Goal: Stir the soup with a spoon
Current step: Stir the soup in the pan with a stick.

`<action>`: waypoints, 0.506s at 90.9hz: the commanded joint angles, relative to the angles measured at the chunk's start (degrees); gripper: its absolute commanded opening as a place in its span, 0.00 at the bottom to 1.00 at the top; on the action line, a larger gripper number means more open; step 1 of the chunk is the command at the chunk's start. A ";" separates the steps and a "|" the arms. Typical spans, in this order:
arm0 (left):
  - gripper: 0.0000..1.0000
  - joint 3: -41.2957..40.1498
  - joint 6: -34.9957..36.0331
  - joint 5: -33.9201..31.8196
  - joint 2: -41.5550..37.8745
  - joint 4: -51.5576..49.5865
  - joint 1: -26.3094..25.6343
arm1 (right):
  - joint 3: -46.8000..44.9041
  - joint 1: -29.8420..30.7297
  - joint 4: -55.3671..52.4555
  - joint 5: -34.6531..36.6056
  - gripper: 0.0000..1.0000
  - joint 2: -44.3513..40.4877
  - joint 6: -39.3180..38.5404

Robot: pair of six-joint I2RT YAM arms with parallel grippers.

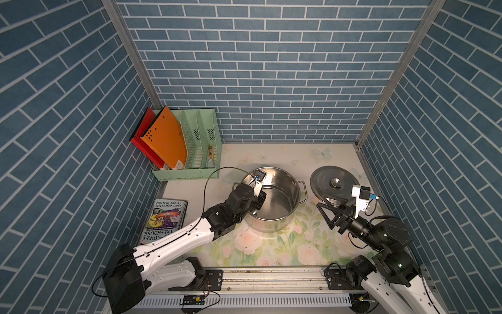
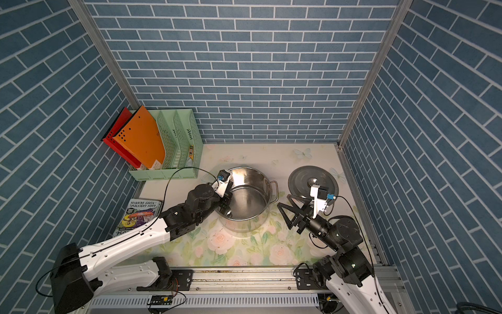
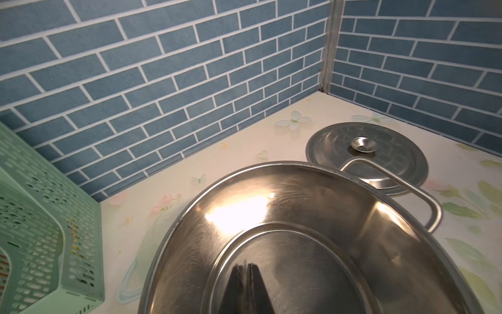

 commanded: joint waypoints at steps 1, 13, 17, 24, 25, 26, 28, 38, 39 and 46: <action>0.00 2.35 0.94 -1.32 2.09 3.70 2.91 | 0.06 0.28 0.21 0.00 0.83 -1.35 0.19; 0.00 6.25 2.10 1.08 8.33 10.05 3.76 | 0.12 0.27 -0.35 0.08 0.82 -2.04 0.37; 0.00 7.98 2.59 1.77 10.88 12.04 3.81 | 0.22 0.21 -0.66 0.20 0.82 -2.29 0.44; 0.00 10.98 3.16 2.82 15.31 15.24 3.86 | 0.58 0.29 -1.44 0.51 0.82 -2.85 0.46; 0.00 11.43 3.22 2.99 15.95 15.62 3.90 | 0.62 0.29 -1.54 0.53 0.82 -2.97 0.47; 0.00 11.83 3.30 3.08 16.58 15.99 3.92 | 0.68 0.29 -1.68 0.59 0.82 -3.07 0.47; 0.00 12.57 3.40 3.50 17.97 16.66 3.94 | 0.84 0.24 -2.01 0.64 0.82 -3.22 0.44; 0.00 16.31 2.66 6.94 23.03 19.34 3.87 | 1.63 0.27 -3.84 1.11 0.82 -4.22 0.30; 0.00 16.55 2.49 7.34 23.37 19.69 3.86 | 1.71 0.28 -3.97 1.15 0.82 -4.36 0.25; 0.00 17.69 1.04 9.94 25.22 21.53 3.88 | 1.95 0.29 -5.04 1.56 0.82 -5.02 0.20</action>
